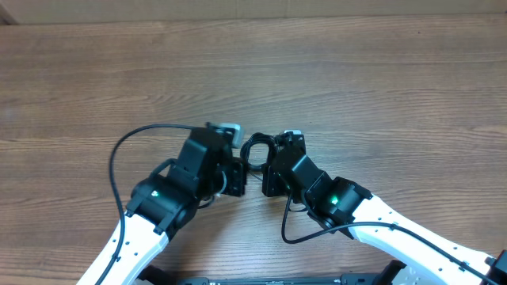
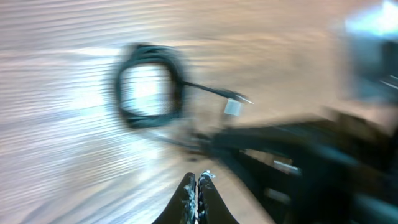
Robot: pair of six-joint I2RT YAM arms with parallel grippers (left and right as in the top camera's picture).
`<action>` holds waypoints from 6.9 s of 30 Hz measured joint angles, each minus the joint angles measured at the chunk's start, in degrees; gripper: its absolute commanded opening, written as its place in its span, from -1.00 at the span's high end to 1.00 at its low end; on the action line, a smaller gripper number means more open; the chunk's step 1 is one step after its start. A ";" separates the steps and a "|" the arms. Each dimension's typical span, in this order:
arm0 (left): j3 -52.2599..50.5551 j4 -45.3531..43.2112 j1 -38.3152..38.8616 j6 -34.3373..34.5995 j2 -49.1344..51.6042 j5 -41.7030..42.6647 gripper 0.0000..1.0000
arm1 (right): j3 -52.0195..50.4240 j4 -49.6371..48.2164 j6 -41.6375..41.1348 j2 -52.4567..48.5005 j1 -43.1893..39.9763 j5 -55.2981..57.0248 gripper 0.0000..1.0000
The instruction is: Untangle cables
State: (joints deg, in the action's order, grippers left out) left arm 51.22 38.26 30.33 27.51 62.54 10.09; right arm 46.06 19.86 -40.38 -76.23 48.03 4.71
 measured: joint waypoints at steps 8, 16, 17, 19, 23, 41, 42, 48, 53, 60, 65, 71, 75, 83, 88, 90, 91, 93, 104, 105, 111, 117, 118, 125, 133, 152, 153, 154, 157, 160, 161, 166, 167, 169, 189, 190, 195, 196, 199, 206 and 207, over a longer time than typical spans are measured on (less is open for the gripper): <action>0.00 5.46 -6.73 10.12 0.00 -13.11 0.59 | 0.00 2.73 3.08 0.35 0.02 2.36 -0.40; 0.00 5.46 -7.13 12.61 3.54 -14.62 0.32 | 0.00 3.30 6.86 0.28 0.00 6.03 -0.52; 0.00 5.46 -7.13 13.11 4.83 -14.62 0.32 | 0.00 3.26 6.86 0.00 0.00 6.14 -0.52; 0.00 5.44 -7.13 14.45 7.45 -14.60 0.11 | 0.02 3.21 5.49 -1.14 -0.04 6.25 -0.50; 0.00 5.05 -7.13 17.57 11.72 -14.34 -0.04 | 0.02 1.09 -1.62 -6.58 -0.66 6.23 -0.33; 0.00 5.46 -7.87 20.20 12.83 -14.67 -0.31 | 0.13 -9.81 -21.44 -19.74 -4.09 5.14 0.92; 0.00 5.55 -8.44 20.17 12.83 -14.67 -0.34 | 0.13 -9.97 -21.62 -19.74 -4.26 4.90 0.92; 0.00 6.54 -14.97 16.39 12.83 -10.51 -0.34 | 0.13 -11.87 -19.39 -19.74 -6.05 -0.39 0.93; 0.00 6.84 -21.24 5.79 12.83 1.20 -0.39 | 0.13 -12.61 -12.61 -18.16 -7.52 -8.81 0.92; 0.00 6.91 -22.49 -2.82 12.83 14.88 -0.40 | 0.13 -12.61 -8.57 -5.03 -7.93 -17.42 0.92; 0.00 6.67 -22.49 -3.96 12.83 19.61 -0.24 | 0.13 -12.59 -8.31 -0.13 -7.93 -20.76 0.92; 0.00 4.20 -22.49 -3.28 12.83 21.31 -0.11 | 0.13 -12.59 -9.68 0.20 -7.93 -25.55 0.92; 0.00 3.43 -22.49 -2.45 12.83 21.51 0.29 | 0.13 -12.79 -10.73 0.20 -7.93 -27.87 0.92; 0.00 3.32 -22.29 -1.99 12.83 18.23 0.92 | 0.13 -12.57 -10.08 0.20 -7.98 -28.89 0.67; 0.00 3.30 -22.27 -1.99 12.81 9.42 0.92 | 0.24 -8.37 -1.79 0.31 -8.00 -28.65 0.17; 0.00 3.30 -22.36 -1.99 12.81 7.19 0.91 | 0.28 -5.99 2.99 0.31 -7.98 -28.55 0.09; 0.00 3.28 -22.49 -1.99 12.81 6.43 0.92 | 0.31 -4.90 5.33 0.31 -7.98 -28.48 0.08; 0.00 3.30 -22.49 -2.01 12.81 5.25 0.91 | 0.31 -3.41 8.92 0.31 -7.98 -28.48 0.07; 0.00 4.00 -22.45 -2.01 12.81 6.32 0.92 | 0.31 -2.14 23.69 0.31 -3.21 -22.62 -0.57; 0.00 4.22 -22.45 -2.03 12.81 6.47 0.92 | 0.33 -2.12 24.41 0.31 -2.73 -21.11 -0.71; 0.00 6.84 -22.45 -3.41 12.81 5.01 0.92 | 1.01 -1.09 28.70 0.46 -1.49 -17.09 -0.81; 0.00 8.04 -22.45 -3.98 12.81 5.09 0.92 | 2.16 -0.66 30.34 1.51 -1.42 -15.96 -0.53; 0.00 8.04 -22.45 -3.98 12.81 5.60 0.92 | 2.16 -0.52 30.53 1.49 -1.38 -15.85 -0.50; 0.48 8.66 -22.45 -4.13 12.81 9.14 0.92 | 2.16 -0.48 31.06 -1.36 0.85 -15.61 -0.13; 2.89 8.50 -22.45 -5.70 12.81 13.86 0.91 | 2.25 -1.07 29.94 -5.05 0.87 -15.19 0.92; 3.17 8.39 -19.71 -13.18 12.70 9.18 0.92 | 2.27 -2.75 17.99 5.18 0.39 -24.30 0.92; 3.28 8.02 -18.97 -13.20 12.70 9.20 0.92 | 2.27 -3.39 17.62 5.51 0.31 -24.50 0.92; 3.32 7.72 -18.34 -13.18 12.70 9.14 0.92 | 2.27 -3.89 17.35 5.73 0.02 -24.74 0.92; 3.45 6.93 -15.52 -13.09 12.70 8.26 0.91 | 2.27 -5.31 15.54 6.14 -0.98 -25.49 0.92; 3.48 6.08 -12.50 -12.48 12.70 6.99 0.91 | 2.27 -5.95 14.16 6.38 -2.29 -25.83 0.92; 3.45 5.75 -11.52 -12.13 12.70 6.67 0.91 | 2.27 -5.79 13.62 6.43 -2.69 -25.57 0.92; 3.48 3.89 -8.74 -9.88 12.70 7.13 0.92 | 2.32 -4.81 11.08 6.43 -4.15 -22.51 0.92; 3.48 3.37 -8.70 -9.62 12.70 8.11 0.92 | 2.36 -4.81 10.78 6.27 -4.28 -22.03 0.92; 3.45 2.36 -8.68 -9.20 12.70 10.38 0.92 | 2.56 -4.59 10.05 5.20 -4.42 -20.92 0.92; 3.45 -5.38 -9.44 -13.42 13.22 32.89 0.91 | 2.91 -5.46 2.62 -4.04 -5.35 -10.25 0.68; 3.45 -5.55 -9.86 -14.05 13.35 33.79 0.92 | 2.91 -5.73 2.60 -4.02 -5.38 -9.99 0.58; 3.45 -5.68 -10.75 -15.56 13.57 35.34 0.92 | 2.95 -4.90 3.02 -3.85 -6.27 -9.66 -0.03; 3.45 -5.66 -10.86 -15.74 13.57 35.39 0.92 | 2.95 -4.31 3.23 -3.72 -6.43 -9.60 -0.19; 3.48 -5.55 -10.88 -16.50 13.55 33.94 0.92 | 2.82 -1.77 3.08 -2.69 -7.19 -9.86 -0.50; 3.65 -5.09 -10.64 -16.96 12.59 28.72 0.92 | 2.67 4.66 2.71 5.40 -7.78 -7.15 -0.80; 3.69 -5.25 -10.67 -16.96 12.52 27.69 0.92 | 2.67 4.83 2.64 6.73 -7.82 -7.45 -0.82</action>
State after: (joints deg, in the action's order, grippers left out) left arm 54.92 33.01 19.66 10.55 75.07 37.78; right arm 48.73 24.69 -37.74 -69.49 40.21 -2.74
